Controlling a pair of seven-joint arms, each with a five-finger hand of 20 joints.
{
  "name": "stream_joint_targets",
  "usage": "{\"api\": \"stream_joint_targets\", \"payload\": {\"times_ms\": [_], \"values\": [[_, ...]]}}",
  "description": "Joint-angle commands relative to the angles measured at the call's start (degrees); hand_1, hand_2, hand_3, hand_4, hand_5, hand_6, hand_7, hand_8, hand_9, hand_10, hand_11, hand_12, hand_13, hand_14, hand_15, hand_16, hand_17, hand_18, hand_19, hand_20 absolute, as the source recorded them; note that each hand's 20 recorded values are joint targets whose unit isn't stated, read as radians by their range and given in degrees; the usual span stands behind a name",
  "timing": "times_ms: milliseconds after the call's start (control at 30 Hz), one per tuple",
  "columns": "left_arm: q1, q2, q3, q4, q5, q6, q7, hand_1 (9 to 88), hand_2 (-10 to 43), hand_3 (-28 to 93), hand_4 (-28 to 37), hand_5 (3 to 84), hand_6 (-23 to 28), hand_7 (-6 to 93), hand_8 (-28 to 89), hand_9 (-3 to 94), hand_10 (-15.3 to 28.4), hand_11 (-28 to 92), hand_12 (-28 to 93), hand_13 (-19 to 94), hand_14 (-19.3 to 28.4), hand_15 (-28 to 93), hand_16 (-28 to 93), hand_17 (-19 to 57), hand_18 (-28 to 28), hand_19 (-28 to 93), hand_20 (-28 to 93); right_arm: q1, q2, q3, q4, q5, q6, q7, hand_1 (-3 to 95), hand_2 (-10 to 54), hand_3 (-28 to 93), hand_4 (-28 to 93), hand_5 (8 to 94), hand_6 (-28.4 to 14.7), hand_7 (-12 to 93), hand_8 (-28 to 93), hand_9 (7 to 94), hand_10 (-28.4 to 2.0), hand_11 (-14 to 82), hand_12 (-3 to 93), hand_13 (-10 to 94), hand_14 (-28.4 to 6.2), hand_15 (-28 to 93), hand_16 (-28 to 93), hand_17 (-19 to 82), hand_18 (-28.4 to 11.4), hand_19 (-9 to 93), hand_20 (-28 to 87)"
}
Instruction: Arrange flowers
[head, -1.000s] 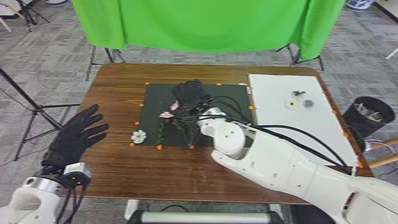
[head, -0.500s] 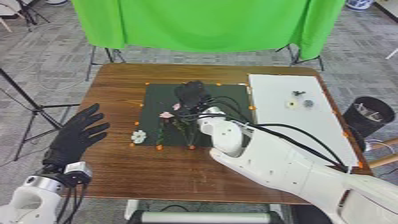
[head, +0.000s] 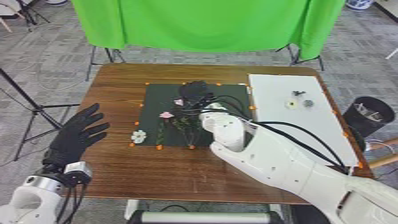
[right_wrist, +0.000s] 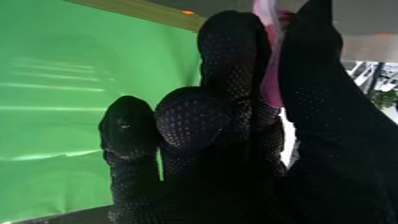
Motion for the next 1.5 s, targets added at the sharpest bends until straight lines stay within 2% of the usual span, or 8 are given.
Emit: {"api": "stream_joint_targets", "payload": {"times_ms": [33, 433, 567, 633, 867, 1133, 1233, 1500], "values": [[1.09, -0.1, -0.45, -0.15, 0.0, -0.14, 0.05, 25.5, -2.3, 70, -23.7, 23.9, 2.4, 21.1, -11, 20.2, 11.3, 23, 17, 19, 15.2, 37, 0, -8.8, 22.5, 47, 10, -1.18, 1.22, 1.59, -3.68, -1.57, -0.95, -2.82, 33.8, -9.5, 85, -24, 71.0, 1.7, 39, -2, 83.6, -6.6, 30.2, 34.9, 77, -3.1, 72, 32, 40, -21.6, 93, 53], [1.38, -0.34, -0.65, -0.2, 0.01, -0.12, -0.08, 25.5, -2.3, 70, -23.8, 23.9, 2.4, 21.1, -11, 20.2, 11.4, 23, 17, 19, 15.3, 38, 0, -8.9, 22.6, 47, 10, -2.94, 2.06, 4.1, -5.48, -0.69, -3.07, -4.18, 28.3, -9.5, 86, -24, 70.0, 2.1, 36, -2, 80.4, -7.5, 36.0, 26.5, 76, -3.2, 72, 32, 39, -21.7, 93, 52], [1.89, -0.57, -0.96, -0.33, -0.08, 0.04, 0.08, 25.4, -2.4, 70, -23.8, 23.9, 2.4, 21.1, -11, 20.2, 11.3, 23, 17, 19, 15.2, 37, 0, -8.9, 22.6, 47, 10, -4.55, 2.63, 7.65, -8.0, 0.21, -3.46, -5.02, 26.3, -9.5, 87, -24, 69.9, 2.3, 35, -5, 79.9, -7.7, 36.3, 26.0, 76, -3.3, 72, 32, 38, -21.8, 93, 52], [2.25, -0.56, -1.02, -0.46, -0.18, 0.23, 0.31, 25.4, -2.4, 70, -23.8, 23.9, 2.4, 21.2, -11, 20.2, 11.3, 23, 17, 19, 15.2, 37, 0, -8.9, 22.6, 47, 10, -5.24, 3.22, 9.83, -9.74, 1.03, -3.62, -5.31, 23.3, -8.8, 87, -22, 69.9, 2.4, 35, -16, 79.2, -8.0, 36.4, 26.1, 75, -3.6, 72, 32, 38, -22.0, 93, 52], [2.55, -0.54, -1.06, -0.49, -0.38, 0.38, 0.8, 25.5, -2.5, 70, -24.0, 23.9, 2.4, 21.1, -11, 20.3, 11.3, 23, 17, 19, 15.3, 37, 0, -8.9, 22.6, 47, 10, -6.43, 7.38, 16.88, -15.6, 8.84, -4.9, -3.51, 20.9, -7.9, 86, -21, 66.8, 1.1, 35, -17, 75.5, -8.9, 38.3, 27.0, 74, -4.2, 72, 32, 37, -22.2, 93, 53], [3.65, -0.85, -1.7, -0.86, -0.64, 0.94, 1.24, 25.5, -2.4, 70, -23.9, 23.9, 2.3, 21.0, -11, 20.3, 11.3, 23, 17, 19, 15.3, 37, 0, -8.9, 22.6, 47, 10, -7.72, 16.99, 20.41, -15.84, 7.83, -3.66, 1.8, 22.0, -8.4, 86, -22, 52.1, -3.2, 34, -16, 57.0, -12.3, 41.3, 25.8, 62, -8.7, 76, 28, 33, -21.7, 93, 51], [3.98, -1.07, -1.9, -0.99, -0.63, 1.07, 1.11, 25.4, -2.4, 70, -23.8, 23.9, 2.4, 21.0, -11, 20.3, 11.3, 23, 17, 19, 15.3, 37, 0, -8.9, 22.6, 47, 10, -9.52, 20.27, 21.6, -15.18, 7.35, -2.85, 4.24, 21.8, -9.3, 88, -23, 40.3, -6.5, 32, -14, 44.4, -15.0, 36.6, 23.1, 55, -10.2, 77, 24, 30, -22.0, 92, 51], [4.95, -1.32, -2.44, -1.25, -0.91, 1.44, 1.6, 25.4, -2.5, 70, -23.9, 24.0, 2.4, 21.1, -11, 20.3, 11.3, 23, 17, 19, 15.3, 37, 0, -8.9, 22.6, 47, 10, -14.2, 25.39, 25.74, -13.88, 7.89, -6.87, 8.59, 20.8, -9.5, 87, -26, 29.4, -9.3, 26, -11, 33.2, -17.2, 24.5, 21.0, 46, -11.3, 74, 19, 26, -21.9, 89, 50]]}}
